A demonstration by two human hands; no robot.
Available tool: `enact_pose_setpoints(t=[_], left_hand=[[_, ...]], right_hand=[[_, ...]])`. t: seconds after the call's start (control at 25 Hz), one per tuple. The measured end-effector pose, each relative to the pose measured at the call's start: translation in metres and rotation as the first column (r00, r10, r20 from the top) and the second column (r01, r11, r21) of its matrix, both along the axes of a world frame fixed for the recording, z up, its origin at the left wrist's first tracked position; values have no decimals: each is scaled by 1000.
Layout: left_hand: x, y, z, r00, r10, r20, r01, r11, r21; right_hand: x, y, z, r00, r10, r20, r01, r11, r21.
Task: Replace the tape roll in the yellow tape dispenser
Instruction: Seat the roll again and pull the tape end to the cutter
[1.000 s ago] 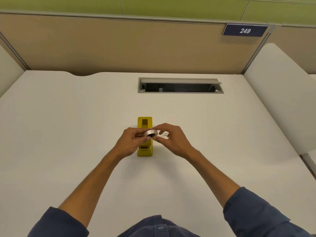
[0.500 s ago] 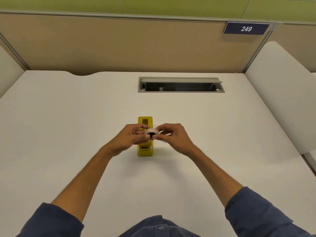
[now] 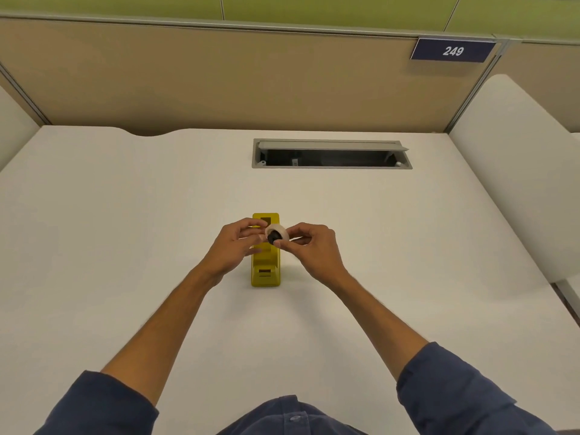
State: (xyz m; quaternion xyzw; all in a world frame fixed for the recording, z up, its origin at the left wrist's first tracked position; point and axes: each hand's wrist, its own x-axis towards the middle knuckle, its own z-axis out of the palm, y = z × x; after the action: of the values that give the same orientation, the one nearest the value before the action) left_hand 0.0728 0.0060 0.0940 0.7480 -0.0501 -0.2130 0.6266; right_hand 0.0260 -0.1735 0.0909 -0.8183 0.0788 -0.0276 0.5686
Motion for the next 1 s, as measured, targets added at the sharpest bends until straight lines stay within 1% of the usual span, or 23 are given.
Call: enact_pose_setpoints(t=[0.12, 0.2, 0.32, 0.4, 0.48, 0.72, 0.84, 1.0], left_hand=[[0, -3, -14, 970, 154, 188, -184, 972, 149], [-2, -5, -21, 944, 172, 281, -245, 936, 252], [-6, -7, -34, 950, 119, 290, -213, 923, 320], [-8, -7, -43, 962, 62, 267, -162, 914, 371], [-10, -9, -50, 969, 42, 243, -141, 903, 405], [-8, -11, -56, 963, 50, 264, -165, 886, 433], [-5, -11, -59, 957, 71, 281, -179, 908, 378], [3, -10, -57, 928, 53, 368, -186, 923, 337]], right_hand=[[9, 10, -5, 995, -101, 3, 101, 991, -82], [15, 18, -7, 991, -137, 1, 136, 983, -127], [24, 31, -10, 990, -140, -9, 135, 971, -197], [30, 39, -11, 990, -140, -13, 132, 957, -257], [34, 44, -11, 990, -142, -4, 134, 947, -293], [36, 50, -10, 989, -145, -18, 126, 911, -392], [34, 52, -10, 991, -131, -8, 114, 888, -446], [32, 53, -12, 992, -126, -8, 108, 877, -468]])
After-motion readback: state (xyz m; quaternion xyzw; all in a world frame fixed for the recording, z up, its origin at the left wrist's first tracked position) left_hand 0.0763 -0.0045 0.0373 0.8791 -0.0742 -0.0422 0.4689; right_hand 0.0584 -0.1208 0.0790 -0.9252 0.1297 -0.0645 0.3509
